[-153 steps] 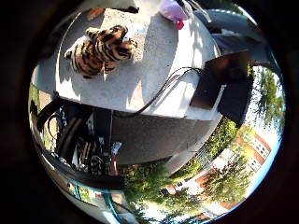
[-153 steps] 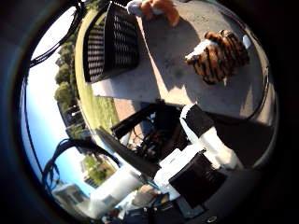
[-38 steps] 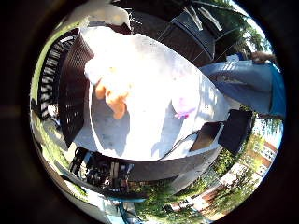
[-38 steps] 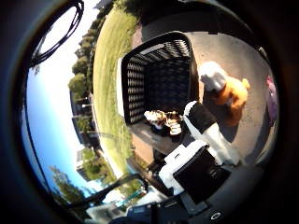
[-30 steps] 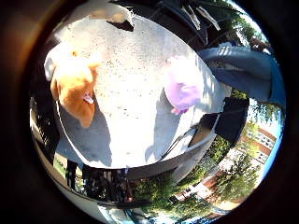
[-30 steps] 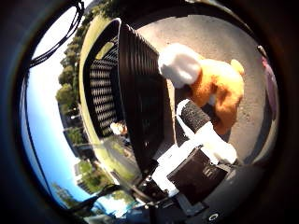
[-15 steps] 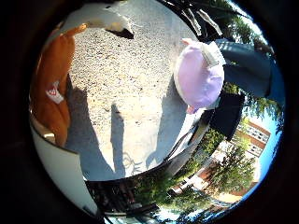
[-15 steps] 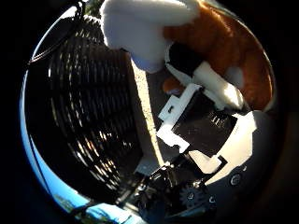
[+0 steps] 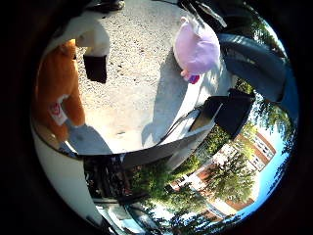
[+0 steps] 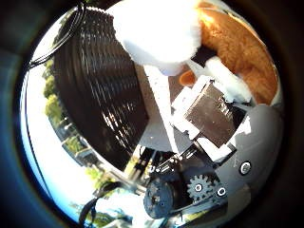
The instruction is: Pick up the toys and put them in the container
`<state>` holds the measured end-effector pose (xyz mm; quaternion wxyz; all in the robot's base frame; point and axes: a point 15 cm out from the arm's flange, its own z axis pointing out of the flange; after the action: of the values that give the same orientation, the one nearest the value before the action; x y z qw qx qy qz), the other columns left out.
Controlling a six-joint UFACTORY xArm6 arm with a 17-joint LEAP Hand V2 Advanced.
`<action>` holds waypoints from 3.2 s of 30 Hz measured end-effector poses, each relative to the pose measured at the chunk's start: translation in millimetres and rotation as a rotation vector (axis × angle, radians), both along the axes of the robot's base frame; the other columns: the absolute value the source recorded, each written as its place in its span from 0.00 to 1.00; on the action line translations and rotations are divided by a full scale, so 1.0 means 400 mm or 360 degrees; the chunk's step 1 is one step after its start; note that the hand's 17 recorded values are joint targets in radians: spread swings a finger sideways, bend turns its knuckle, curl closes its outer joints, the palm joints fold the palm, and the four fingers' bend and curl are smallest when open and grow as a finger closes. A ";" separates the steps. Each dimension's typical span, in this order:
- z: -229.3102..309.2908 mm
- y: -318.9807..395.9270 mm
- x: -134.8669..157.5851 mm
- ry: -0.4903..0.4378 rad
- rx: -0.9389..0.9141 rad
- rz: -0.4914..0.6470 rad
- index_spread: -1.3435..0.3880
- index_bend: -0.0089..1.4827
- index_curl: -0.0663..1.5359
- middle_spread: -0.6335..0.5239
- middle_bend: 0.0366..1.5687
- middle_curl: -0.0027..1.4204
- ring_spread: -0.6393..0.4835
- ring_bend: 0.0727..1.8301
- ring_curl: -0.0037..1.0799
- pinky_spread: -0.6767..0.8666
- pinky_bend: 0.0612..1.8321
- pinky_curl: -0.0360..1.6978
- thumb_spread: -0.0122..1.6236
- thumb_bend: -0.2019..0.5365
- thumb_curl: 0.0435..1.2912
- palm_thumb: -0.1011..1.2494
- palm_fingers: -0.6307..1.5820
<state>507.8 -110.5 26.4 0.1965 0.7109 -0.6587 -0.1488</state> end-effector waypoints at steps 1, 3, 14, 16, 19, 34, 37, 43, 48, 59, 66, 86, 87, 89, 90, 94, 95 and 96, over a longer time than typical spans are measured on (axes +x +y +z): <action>0.036 0.007 -0.009 0.0023 -0.0002 0.0003 0.40 0.38 0.52 0.42 0.80 0.62 0.51 0.78 0.70 0.62 0.75 0.49 0.65 0.32 0.50 0.82 0.68; 0.123 0.035 -0.013 0.0033 -0.0002 0.0041 0.37 0.38 0.56 0.42 0.82 0.64 0.50 0.80 0.71 0.61 0.77 0.51 0.66 0.31 0.52 0.82 0.66; 0.535 0.194 -0.088 -0.0234 0.0035 0.0215 0.29 0.38 0.75 0.40 0.89 0.70 0.47 0.88 0.76 0.57 0.83 0.57 0.69 0.25 0.58 0.77 0.57; 0.580 0.264 -0.101 -0.0278 0.0048 0.0296 0.28 0.38 0.78 0.40 0.90 0.70 0.47 0.88 0.76 0.56 0.83 0.58 0.69 0.26 0.58 0.76 0.57; 0.615 0.389 -0.120 -0.0308 0.0093 0.0429 0.27 0.38 0.82 0.39 0.92 0.71 0.47 0.89 0.76 0.55 0.84 0.59 0.70 0.25 0.60 0.75 0.55; 0.319 0.757 -0.036 -0.0164 0.0325 0.0418 0.27 0.37 0.96 0.40 0.93 0.70 0.47 0.92 0.76 0.54 0.84 0.61 0.73 0.25 0.59 0.69 0.52; 0.264 0.771 0.011 -0.0250 0.0324 0.0382 0.28 0.40 0.92 0.44 0.84 0.64 0.55 0.82 0.67 0.56 0.77 0.57 0.75 0.24 0.54 0.68 0.56; 0.193 0.737 -0.034 -0.0074 0.0345 0.0455 0.36 0.19 0.74 0.53 0.36 0.42 0.70 0.51 0.48 0.64 0.61 0.50 0.74 0.23 0.46 0.66 0.15; 0.192 0.683 -0.025 -0.0052 0.0407 0.0528 0.41 0.06 0.58 0.58 0.17 0.32 0.79 0.33 0.33 0.69 0.47 0.40 0.72 0.24 0.42 0.67 0.17; 0.362 0.326 0.057 -0.0251 0.0440 0.0294 0.49 0.08 0.34 0.59 0.09 0.25 0.82 0.23 0.28 0.74 0.35 0.30 0.70 0.24 0.37 0.68 0.24; 0.395 -0.134 0.011 -0.0377 0.0384 -0.0029 0.52 0.11 0.28 0.59 0.09 0.24 0.81 0.20 0.28 0.72 0.24 0.25 0.70 0.23 0.35 0.66 0.26; -0.087 -0.538 0.090 -0.0748 0.0068 -0.0253 0.68 0.15 0.26 0.61 0.09 0.24 0.78 0.12 0.27 0.68 0.09 0.18 0.75 0.23 0.22 0.34 0.33; -0.100 -0.543 0.092 -0.0754 0.0050 -0.0240 0.69 0.14 0.26 0.61 0.09 0.24 0.78 0.11 0.27 0.68 0.08 0.18 0.75 0.24 0.22 0.34 0.34; -0.121 -0.556 0.099 -0.0772 0.0002 -0.0217 0.70 0.13 0.26 0.61 0.09 0.24 0.78 0.11 0.27 0.68 0.08 0.18 0.74 0.25 0.22 0.35 0.34; -0.137 -0.561 0.098 -0.0770 -0.0020 -0.0215 0.70 0.13 0.26 0.61 0.09 0.24 0.78 0.11 0.28 0.68 0.08 0.18 0.74 0.25 0.22 0.36 0.34; -0.168 -0.574 0.099 -0.0786 -0.0067 -0.0246 0.72 0.10 0.24 0.61 0.09 0.23 0.78 0.12 0.29 0.68 0.09 0.18 0.73 0.26 0.23 0.41 0.35; -0.171 -0.582 0.107 -0.0814 -0.0081 -0.0248 0.72 0.10 0.23 0.60 0.09 0.23 0.79 0.13 0.29 0.68 0.11 0.19 0.73 0.27 0.23 0.44 0.35; -0.175 -0.586 0.114 -0.0835 -0.0093 -0.0251 0.72 0.09 0.23 0.60 0.09 0.23 0.79 0.14 0.29 0.68 0.12 0.19 0.73 0.27 0.23 0.46 0.36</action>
<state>553.4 -344.9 -43.7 0.0274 0.6657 -0.7444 0.0448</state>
